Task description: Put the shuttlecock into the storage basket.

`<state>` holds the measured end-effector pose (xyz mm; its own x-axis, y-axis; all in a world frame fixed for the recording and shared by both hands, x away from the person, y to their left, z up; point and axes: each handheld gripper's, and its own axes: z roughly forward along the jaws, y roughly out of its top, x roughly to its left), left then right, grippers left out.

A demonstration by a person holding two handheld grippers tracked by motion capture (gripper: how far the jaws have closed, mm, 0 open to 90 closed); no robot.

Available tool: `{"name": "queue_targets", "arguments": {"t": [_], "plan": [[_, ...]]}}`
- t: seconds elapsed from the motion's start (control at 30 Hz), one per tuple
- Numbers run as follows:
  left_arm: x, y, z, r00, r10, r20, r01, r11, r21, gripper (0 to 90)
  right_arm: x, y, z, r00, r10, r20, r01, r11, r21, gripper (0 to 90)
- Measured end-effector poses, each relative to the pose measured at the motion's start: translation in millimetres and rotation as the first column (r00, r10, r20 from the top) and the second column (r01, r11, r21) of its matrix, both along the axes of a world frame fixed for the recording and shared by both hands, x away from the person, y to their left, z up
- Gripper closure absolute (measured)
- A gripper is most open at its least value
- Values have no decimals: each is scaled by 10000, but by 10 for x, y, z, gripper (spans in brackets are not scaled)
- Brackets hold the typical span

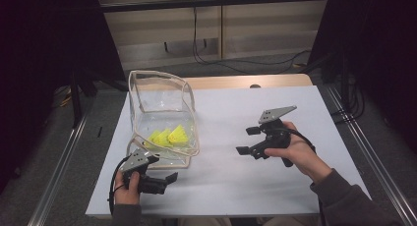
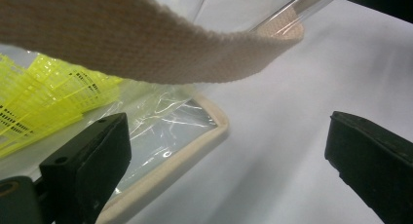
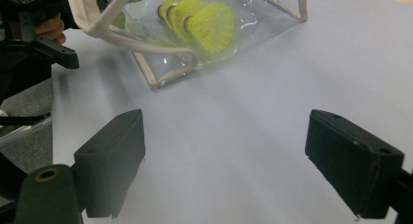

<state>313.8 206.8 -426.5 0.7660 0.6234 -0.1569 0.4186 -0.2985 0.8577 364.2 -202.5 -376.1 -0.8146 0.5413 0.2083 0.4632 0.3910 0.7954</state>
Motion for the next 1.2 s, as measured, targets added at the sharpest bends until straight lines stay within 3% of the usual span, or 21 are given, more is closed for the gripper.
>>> {"name": "queue_targets", "arguments": {"t": [1.2], "plan": [[-3,-16,-4,10000,-49,-3,49,10000,50,30,-241,-498,-448,9951,-967,-196,961,9950,-284,135]]}}
